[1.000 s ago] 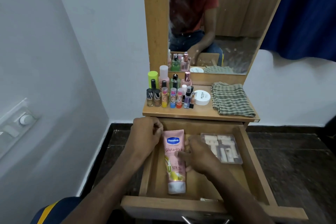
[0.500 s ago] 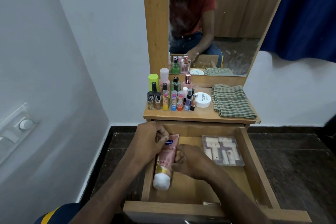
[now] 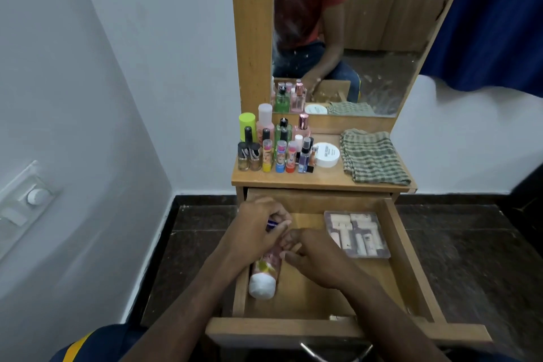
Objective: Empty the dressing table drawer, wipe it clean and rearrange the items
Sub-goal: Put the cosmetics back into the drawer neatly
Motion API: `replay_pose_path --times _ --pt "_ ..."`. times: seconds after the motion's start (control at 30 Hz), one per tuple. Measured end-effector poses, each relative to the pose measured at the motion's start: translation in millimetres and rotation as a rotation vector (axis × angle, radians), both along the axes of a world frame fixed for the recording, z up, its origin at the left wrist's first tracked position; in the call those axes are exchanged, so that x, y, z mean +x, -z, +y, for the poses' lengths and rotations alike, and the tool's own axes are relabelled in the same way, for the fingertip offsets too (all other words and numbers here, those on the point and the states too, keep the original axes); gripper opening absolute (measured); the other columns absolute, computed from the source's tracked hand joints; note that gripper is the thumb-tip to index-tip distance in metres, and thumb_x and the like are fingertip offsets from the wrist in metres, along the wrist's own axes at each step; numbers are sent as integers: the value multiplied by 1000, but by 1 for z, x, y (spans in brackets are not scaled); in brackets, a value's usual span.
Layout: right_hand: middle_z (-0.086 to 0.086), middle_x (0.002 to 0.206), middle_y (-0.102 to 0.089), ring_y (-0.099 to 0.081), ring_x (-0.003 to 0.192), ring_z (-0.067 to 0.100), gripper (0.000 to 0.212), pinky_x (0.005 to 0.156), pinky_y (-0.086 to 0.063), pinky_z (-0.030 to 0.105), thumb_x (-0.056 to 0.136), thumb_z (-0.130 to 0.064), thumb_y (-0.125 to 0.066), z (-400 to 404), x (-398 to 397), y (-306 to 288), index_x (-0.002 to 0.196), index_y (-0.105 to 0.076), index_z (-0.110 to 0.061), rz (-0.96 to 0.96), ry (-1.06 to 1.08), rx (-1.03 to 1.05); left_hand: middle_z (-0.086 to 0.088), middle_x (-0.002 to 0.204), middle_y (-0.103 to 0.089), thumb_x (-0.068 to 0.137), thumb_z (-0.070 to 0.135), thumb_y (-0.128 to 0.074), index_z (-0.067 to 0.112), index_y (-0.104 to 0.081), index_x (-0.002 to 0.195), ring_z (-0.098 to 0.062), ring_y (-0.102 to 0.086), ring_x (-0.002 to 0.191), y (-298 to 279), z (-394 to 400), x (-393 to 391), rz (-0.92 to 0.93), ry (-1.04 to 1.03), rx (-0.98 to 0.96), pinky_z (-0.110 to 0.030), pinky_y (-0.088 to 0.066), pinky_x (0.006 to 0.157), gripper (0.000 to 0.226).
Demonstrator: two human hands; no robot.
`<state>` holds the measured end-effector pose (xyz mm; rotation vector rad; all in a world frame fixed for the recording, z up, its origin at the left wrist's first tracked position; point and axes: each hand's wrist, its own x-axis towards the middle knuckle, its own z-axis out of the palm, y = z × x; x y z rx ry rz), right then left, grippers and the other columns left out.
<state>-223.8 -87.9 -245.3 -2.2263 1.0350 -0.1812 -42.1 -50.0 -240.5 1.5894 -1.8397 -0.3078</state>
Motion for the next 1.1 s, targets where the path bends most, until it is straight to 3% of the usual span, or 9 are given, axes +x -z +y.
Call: replay_pose_path --times 0.23,0.4,0.57,0.67,0.73,0.83,0.9,1.0,1.1 --pt "-5 97 -74 -68 86 9 5 80 -59 37 94 -24 -72 12 -4 2 97 -72 -21 -11 3 4 17 94 -68 91 31 -75 33 -75 96 1 -61 82 14 -1 -4 -43 -29 55 -28 -57 72 5" --pt "-5 100 -73 -67 86 9 10 78 -59 39 92 -26 -76 16 3 -1 99 -76 -20 -36 7 -10 14 99 -72 90 29 -76 31 -76 98 -3 -64 85 20 1 -2 -62 -21 61 -34 -59 76 8" --pt "-1 99 -72 -64 85 11 9 74 -52 33 96 -25 -70 19 3 7 95 -75 -17 -33 -42 -63 15 107 -74 90 41 -67 33 -76 106 -5 -67 95 25 -4 -2 -95 -17 95 -33 -57 87 20" --pt "-1 94 -73 -58 78 9 15 62 -37 18 101 -27 -62 20 5 12 97 -74 -18 -29 -27 -99 16 112 -76 89 35 -77 33 -78 107 -4 -69 93 19 -4 -3 -162 -42 101 -29 -58 83 19" --pt "0 90 -73 -59 75 11 18 60 -36 19 102 -28 -60 20 5 14 94 -72 -17 -27 -13 -86 17 114 -77 88 35 -80 33 -79 106 1 -67 91 13 -4 -3 -212 -44 129 -24 -56 81 18" --pt "1 94 -75 -67 85 19 20 69 -50 34 102 -33 -57 22 2 16 97 -73 -21 12 8 -65 17 114 -78 90 37 -78 36 -76 96 3 -70 94 4 -7 -4 -236 -18 266 -27 -58 83 7" --pt "1 98 -76 -69 91 22 19 73 -53 36 102 -35 -57 22 -1 16 101 -73 -24 17 16 -55 17 114 -77 90 38 -76 37 -74 91 3 -71 98 1 -10 -7 -259 -31 327 -29 -59 84 3" --pt "4 101 -76 -68 94 24 20 69 -43 31 103 -34 -58 22 -3 14 104 -73 -21 24 28 -71 18 112 -76 94 42 -71 37 -73 94 -2 -70 100 0 -16 -14 -364 -72 333 -29 -53 80 6" --pt "5 98 -74 -67 93 23 18 67 -37 30 103 -34 -58 22 -6 12 103 -70 -20 29 49 -105 18 96 -73 97 47 -65 37 -71 97 -4 -68 92 1 -19 -20 -401 -99 317 -29 -48 73 11"
